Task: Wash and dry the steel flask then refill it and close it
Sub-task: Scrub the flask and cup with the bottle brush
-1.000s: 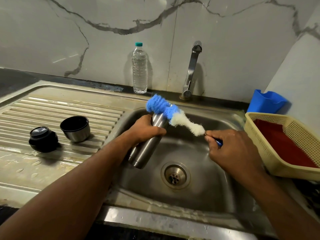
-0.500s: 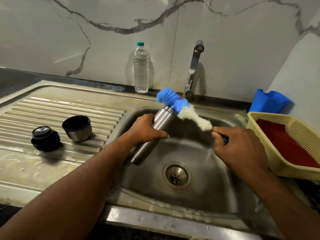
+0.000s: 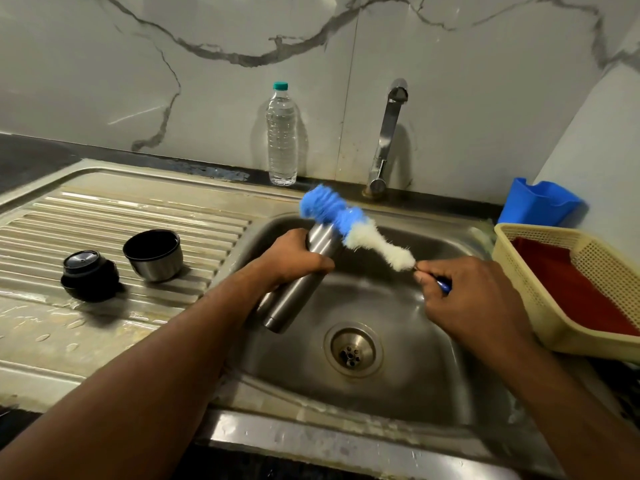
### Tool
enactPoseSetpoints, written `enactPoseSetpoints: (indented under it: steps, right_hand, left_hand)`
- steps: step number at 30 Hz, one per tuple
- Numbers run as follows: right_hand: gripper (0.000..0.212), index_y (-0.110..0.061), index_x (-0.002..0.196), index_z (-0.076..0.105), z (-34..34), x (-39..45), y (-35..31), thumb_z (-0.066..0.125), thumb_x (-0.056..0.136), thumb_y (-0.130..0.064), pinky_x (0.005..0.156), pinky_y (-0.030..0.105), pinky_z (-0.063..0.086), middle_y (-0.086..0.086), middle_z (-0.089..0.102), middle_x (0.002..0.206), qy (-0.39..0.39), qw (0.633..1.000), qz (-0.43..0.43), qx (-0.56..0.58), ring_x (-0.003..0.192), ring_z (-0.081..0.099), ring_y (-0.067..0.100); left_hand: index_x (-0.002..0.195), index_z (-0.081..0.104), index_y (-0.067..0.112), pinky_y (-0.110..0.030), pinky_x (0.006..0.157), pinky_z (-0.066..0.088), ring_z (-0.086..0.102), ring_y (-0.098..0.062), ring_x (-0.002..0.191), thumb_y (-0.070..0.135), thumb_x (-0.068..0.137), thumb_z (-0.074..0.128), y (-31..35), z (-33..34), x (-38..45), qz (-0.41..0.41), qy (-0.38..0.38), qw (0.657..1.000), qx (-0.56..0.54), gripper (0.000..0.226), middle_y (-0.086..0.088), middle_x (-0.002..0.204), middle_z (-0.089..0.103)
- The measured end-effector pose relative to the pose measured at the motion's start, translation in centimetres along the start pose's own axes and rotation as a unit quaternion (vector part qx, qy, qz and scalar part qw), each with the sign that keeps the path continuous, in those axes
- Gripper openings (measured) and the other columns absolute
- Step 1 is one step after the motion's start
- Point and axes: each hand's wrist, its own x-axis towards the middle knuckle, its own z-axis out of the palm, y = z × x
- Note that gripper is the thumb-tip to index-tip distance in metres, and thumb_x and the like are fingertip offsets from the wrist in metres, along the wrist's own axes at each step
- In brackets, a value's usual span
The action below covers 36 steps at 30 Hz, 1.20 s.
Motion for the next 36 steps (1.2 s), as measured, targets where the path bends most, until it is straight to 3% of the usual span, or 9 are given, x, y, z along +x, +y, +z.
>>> enactPoseSetpoints:
  steps: [2,6,10,15,23,26,33,36]
  right_hand:
    - [0.015,-0.019,0.098,0.080,-0.1,0.1,0.2,0.066,0.095,-0.024,0.076,0.043,0.061,0.002,0.077,0.087,0.002,1.000,0.012,0.002,0.078,0.069,0.019]
    - [0.018,-0.022,0.105,0.080,0.0,-0.1,0.0,0.064,0.096,-0.025,0.075,0.041,0.061,-0.002,0.077,0.087,0.014,1.000,-0.005,0.001,0.076,0.068,0.015]
    - [0.020,-0.022,0.109,0.079,0.1,-0.1,-0.5,0.064,0.097,-0.026,0.074,0.036,0.058,-0.001,0.077,0.090,0.030,0.999,-0.010,-0.010,0.077,0.068,0.017]
    - [0.017,-0.019,0.107,0.081,-0.1,-0.1,-0.3,0.070,0.095,-0.023,0.074,0.031,0.057,0.000,0.079,0.091,0.031,0.999,-0.017,0.009,0.078,0.070,0.017]
    - [0.025,-0.018,0.117,0.078,-0.2,-0.1,-0.2,0.069,0.095,-0.025,0.085,0.028,0.054,0.001,0.079,0.104,0.043,0.999,-0.017,0.008,0.090,0.072,0.017]
    - [0.023,-0.021,0.116,0.078,0.0,-0.3,-0.7,0.069,0.095,-0.026,0.083,0.038,0.061,-0.001,0.079,0.099,0.022,1.000,-0.018,0.010,0.085,0.072,0.017]
    - [0.024,-0.021,0.117,0.077,0.0,-0.3,-1.0,0.070,0.095,-0.025,0.084,0.034,0.058,-0.004,0.079,0.106,0.026,1.000,-0.002,0.009,0.092,0.072,0.014]
    - [0.021,-0.020,0.114,0.079,0.0,-0.3,-0.8,0.069,0.095,-0.023,0.080,0.030,0.055,-0.001,0.080,0.101,0.036,0.999,-0.001,-0.002,0.086,0.071,0.016]
  left_hand:
    - [0.129,0.053,0.016,-0.032,0.083,0.056,0.065,-0.018,0.098,0.029,0.080,0.086,0.0,0.2,0.0,-0.002,-0.006,1.000,0.003,0.061,-0.005,0.115,0.065]
    - [0.128,0.056,0.018,-0.029,0.079,0.054,0.062,-0.012,0.095,0.040,0.069,0.095,-0.2,0.3,-0.1,0.013,0.008,0.999,0.043,0.075,0.000,0.112,0.064]
    - [0.126,0.061,0.016,-0.033,0.086,0.057,0.064,-0.016,0.099,0.046,0.062,0.098,0.0,0.1,-0.4,0.025,0.051,0.996,0.063,0.080,0.000,0.112,0.067]
    - [0.131,0.059,0.016,-0.032,0.086,0.054,0.063,-0.017,0.102,0.044,0.066,0.097,0.0,0.1,-0.6,0.038,0.045,0.994,0.088,0.081,-0.001,0.115,0.066]
    - [0.138,0.056,0.018,-0.031,0.086,0.056,0.065,-0.017,0.102,0.043,0.064,0.097,-0.1,0.3,-0.5,0.037,0.045,0.997,0.057,0.088,-0.001,0.119,0.067]
    - [0.131,0.057,0.018,-0.023,0.076,0.052,0.063,-0.012,0.097,0.041,0.064,0.098,-0.1,0.3,-0.3,0.027,0.051,0.998,0.031,0.082,0.003,0.112,0.065]
    - [0.117,0.061,0.016,-0.037,0.080,0.061,0.068,-0.020,0.093,0.035,0.061,0.094,-0.1,0.0,0.1,0.001,0.036,0.999,-0.021,0.068,-0.005,0.106,0.069]
    - [0.116,0.062,0.015,-0.037,0.079,0.062,0.070,-0.020,0.092,0.047,0.050,0.088,0.1,0.1,-0.1,-0.009,0.016,0.999,-0.036,0.078,-0.006,0.104,0.071]
